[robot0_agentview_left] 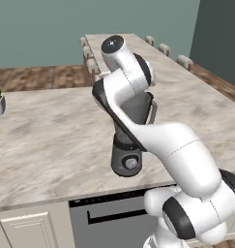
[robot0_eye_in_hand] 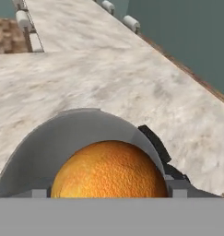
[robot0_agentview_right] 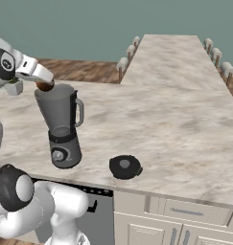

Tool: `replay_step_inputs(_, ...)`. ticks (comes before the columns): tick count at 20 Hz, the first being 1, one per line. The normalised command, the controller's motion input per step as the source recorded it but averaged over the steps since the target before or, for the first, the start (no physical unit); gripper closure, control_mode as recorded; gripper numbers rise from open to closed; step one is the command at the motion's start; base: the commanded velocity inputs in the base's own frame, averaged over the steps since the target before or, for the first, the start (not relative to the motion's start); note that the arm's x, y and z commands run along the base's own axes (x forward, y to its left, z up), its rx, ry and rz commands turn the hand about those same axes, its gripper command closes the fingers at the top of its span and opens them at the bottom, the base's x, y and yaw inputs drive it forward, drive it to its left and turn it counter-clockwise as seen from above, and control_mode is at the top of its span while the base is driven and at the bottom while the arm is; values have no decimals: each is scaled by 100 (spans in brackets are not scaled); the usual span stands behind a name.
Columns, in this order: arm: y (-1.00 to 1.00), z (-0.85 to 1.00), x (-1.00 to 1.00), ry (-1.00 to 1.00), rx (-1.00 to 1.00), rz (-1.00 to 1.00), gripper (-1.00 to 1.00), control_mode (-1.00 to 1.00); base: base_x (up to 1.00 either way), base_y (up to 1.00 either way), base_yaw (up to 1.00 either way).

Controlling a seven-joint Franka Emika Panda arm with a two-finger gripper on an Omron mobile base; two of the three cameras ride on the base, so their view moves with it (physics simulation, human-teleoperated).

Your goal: Open the blender lid, put the orange in the blender, close the lid, and start the blender.

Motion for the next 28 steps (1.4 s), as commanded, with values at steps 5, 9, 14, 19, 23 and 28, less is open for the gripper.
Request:
replay_step_inputs(5,-33,-43,5,22,11,3,100,-100,0,0,0)
replay_step_inputs(9,0,-79,5,20,7,7,100,-100,0,0,0)
replay_step_inputs(14,6,-70,10,8,7,10,100,-100,0,0,0)
replay_step_inputs(19,2,-50,8,0,5,11,-100,-100,0,0,0)
replay_step_inputs(23,0,-26,0,-2,2,6,-100,-100,0,0,0)
replay_step_inputs(28,0,-2,0,-7,0,3,-100,-100,0,0,0)
